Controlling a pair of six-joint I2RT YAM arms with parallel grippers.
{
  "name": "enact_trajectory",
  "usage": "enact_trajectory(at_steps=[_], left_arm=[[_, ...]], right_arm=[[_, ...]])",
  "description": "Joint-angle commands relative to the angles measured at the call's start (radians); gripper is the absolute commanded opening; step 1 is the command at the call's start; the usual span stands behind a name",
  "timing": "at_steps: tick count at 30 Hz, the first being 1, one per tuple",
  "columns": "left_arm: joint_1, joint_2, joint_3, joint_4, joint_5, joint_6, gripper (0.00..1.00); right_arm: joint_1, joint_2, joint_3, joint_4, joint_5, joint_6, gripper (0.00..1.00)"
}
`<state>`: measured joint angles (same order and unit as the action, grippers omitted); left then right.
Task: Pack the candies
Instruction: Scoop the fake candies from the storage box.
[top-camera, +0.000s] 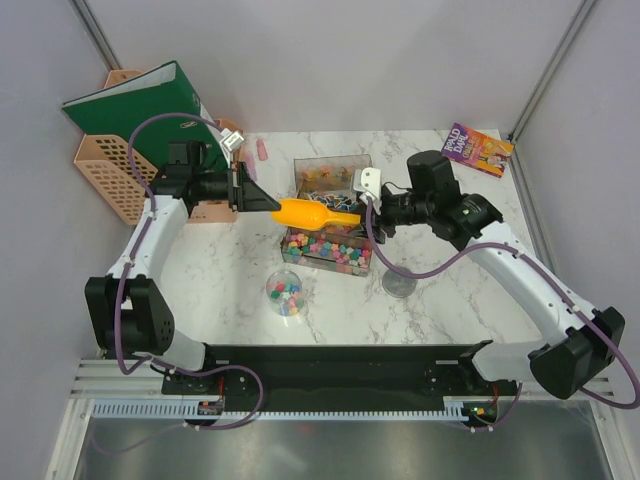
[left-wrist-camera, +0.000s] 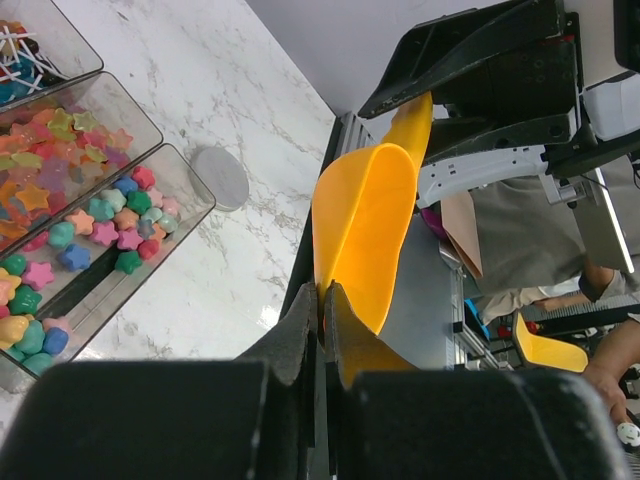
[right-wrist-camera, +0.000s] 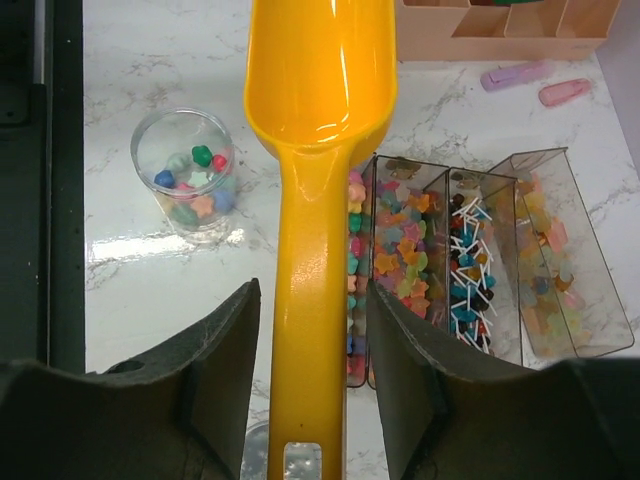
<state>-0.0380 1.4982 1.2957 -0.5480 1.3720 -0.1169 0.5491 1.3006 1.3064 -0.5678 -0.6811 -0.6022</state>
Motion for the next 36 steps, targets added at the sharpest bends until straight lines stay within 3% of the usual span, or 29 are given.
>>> enact_trajectory(at_steps=[1,11,20,23,26,30,33,34,36], left_arm=[[0.009,0.002,0.019,-0.004,0.045,0.031,0.02],[0.01,0.042,0.047,-0.006,0.042,0.04,0.02],[0.01,0.062,0.068,-0.007,0.041,0.043,0.02],[0.012,0.069,0.071,-0.006,0.038,0.045,0.02],[0.012,0.082,0.085,-0.006,0.038,0.043,0.02],[0.013,0.099,0.099,-0.006,0.019,0.043,0.02],[0.016,0.106,0.114,-0.016,-0.048,0.051,0.02],[0.015,0.108,0.122,-0.029,-0.109,0.08,0.24],[0.013,0.112,0.152,-0.046,-0.32,0.115,0.45]], right_arm=[[-0.002,-0.003,0.065,0.005,-0.089,-0.015,0.54],[-0.002,0.023,0.093,-0.004,-0.069,-0.01,0.47],[-0.003,0.043,0.09,-0.021,-0.031,-0.019,0.52],[-0.003,0.055,0.096,-0.021,-0.026,-0.027,0.46],[-0.002,0.069,0.106,-0.021,-0.025,-0.024,0.33],[-0.003,0.094,0.122,-0.029,-0.005,-0.039,0.06],[-0.005,0.111,0.136,-0.037,0.038,-0.048,0.0],[-0.008,0.117,0.142,-0.034,0.054,-0.048,0.0],[-0.015,0.147,0.174,-0.035,0.144,-0.054,0.0]])
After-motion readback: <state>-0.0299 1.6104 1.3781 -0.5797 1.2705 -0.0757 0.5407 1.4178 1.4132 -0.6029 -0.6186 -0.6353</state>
